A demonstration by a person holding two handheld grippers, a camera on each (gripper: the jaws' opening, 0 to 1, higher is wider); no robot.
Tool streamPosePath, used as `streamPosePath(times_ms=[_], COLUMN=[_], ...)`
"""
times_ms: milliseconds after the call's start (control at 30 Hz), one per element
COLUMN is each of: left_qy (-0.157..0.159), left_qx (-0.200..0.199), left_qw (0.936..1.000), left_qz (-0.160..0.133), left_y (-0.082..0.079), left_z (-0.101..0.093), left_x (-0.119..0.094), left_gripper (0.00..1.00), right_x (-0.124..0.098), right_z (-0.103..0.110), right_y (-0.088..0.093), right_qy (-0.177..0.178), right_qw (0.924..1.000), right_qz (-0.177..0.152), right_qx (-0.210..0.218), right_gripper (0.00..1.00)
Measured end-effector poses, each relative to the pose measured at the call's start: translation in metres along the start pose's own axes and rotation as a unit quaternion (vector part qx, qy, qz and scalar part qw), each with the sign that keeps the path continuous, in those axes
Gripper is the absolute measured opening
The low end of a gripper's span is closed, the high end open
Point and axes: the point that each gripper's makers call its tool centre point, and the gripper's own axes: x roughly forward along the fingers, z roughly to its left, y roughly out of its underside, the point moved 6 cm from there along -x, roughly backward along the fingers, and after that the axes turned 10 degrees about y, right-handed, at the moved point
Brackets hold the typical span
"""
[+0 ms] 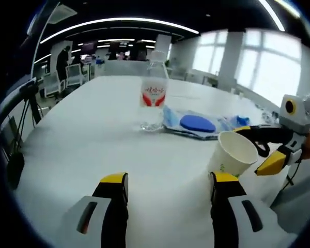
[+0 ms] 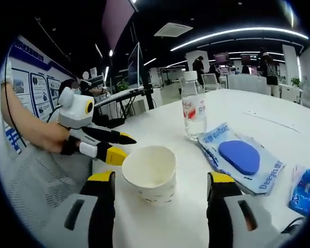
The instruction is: Arrange the tabletop items into an orderly group along one side of the table until the central work area is clear of visible clutter.
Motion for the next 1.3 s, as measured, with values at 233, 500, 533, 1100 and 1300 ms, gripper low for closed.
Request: streamPosePath(times_ms=[233,500,533,1100,1300], left_qy=[0.0,0.001,0.002,0.025,0.043], left_qx=[0.003,0.004,0.005,-0.016,-0.005], left_qw=[0.9999,0.9998,0.9998,0.9995,0.9991], left_qz=[-0.01,-0.02,-0.021,-0.013,-0.002], left_y=[-0.017,-0.033,-0.036,-0.046,-0.054], left_z=[0.007,0.015,0.015,0.016,0.009], left_x=[0.004,0.016,0.018,0.05,0.066], left_gripper=[0.59,0.58,0.58,0.55,0.55], right_x=[-0.002,-0.008,-0.008,-0.016,-0.019], right_z=[0.001,0.003,0.002,-0.01,-0.018], right_y=[-0.006,-0.02,-0.02,-0.031,-0.029], right_qy=[0.0,-0.004,-0.003,0.013,0.027], right_qw=[1.0,0.9995,0.9995,0.9978,0.9968], right_qz=[-0.009,-0.03,-0.031,-0.055,-0.059], right_qx=[0.004,0.005,0.006,0.034,0.046], right_gripper=[0.71,0.71,0.71,0.7,0.69])
